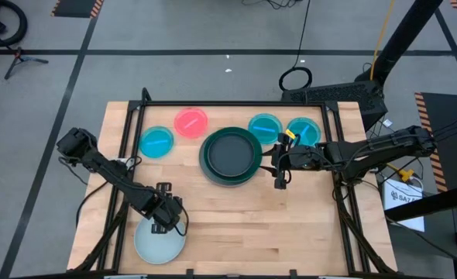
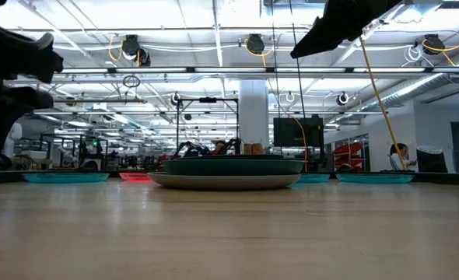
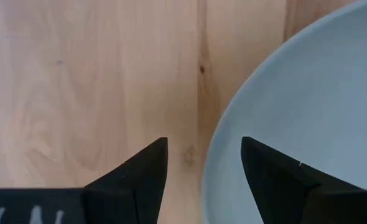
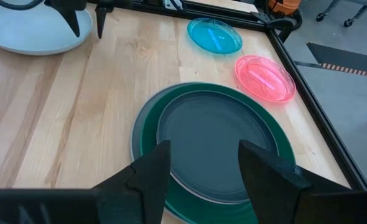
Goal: Stack plastic plates
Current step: Stack the light blue plate on top of the black plate
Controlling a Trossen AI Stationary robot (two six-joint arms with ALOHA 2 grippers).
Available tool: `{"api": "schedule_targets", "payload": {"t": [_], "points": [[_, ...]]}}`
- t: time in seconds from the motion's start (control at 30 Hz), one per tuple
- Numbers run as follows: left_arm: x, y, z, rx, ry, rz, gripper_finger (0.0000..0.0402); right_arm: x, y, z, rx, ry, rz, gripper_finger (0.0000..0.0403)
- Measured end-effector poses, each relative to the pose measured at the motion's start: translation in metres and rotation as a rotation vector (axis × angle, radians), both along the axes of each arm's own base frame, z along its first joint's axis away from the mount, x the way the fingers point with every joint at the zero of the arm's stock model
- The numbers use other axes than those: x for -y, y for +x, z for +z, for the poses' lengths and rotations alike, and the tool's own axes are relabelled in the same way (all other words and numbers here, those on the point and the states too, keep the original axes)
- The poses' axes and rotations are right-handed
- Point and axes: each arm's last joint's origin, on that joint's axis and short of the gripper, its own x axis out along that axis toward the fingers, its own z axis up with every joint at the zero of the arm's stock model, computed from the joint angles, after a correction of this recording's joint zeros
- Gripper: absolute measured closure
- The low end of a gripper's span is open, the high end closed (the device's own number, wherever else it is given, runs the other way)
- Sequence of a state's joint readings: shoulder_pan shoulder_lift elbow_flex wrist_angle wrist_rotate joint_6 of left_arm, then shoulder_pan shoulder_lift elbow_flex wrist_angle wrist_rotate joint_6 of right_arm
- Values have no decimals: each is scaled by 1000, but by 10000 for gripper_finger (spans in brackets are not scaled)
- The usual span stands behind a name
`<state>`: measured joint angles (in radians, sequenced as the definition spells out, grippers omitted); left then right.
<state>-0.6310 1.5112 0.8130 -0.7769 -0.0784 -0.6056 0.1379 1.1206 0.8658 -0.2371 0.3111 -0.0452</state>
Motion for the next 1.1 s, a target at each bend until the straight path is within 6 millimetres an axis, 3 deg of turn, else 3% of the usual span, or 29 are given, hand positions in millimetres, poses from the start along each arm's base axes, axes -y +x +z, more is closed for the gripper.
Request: {"api": "schedule_targets", "payload": {"t": [0.17,0.4,0.83,1.1], "points": [[-2,-5,-12,-10,-49,-7,192,0,0,0,0,0,0,222],[-2,-5,-13,-17,-43,-71,202,0,0,0,0,0,0,222],[-2,-5,-8,-33,-26,-110,380,0,0,0,0,0,0,222],[-2,2,20,67,57,-74,389,0,0,0,0,0,0,222]]}}
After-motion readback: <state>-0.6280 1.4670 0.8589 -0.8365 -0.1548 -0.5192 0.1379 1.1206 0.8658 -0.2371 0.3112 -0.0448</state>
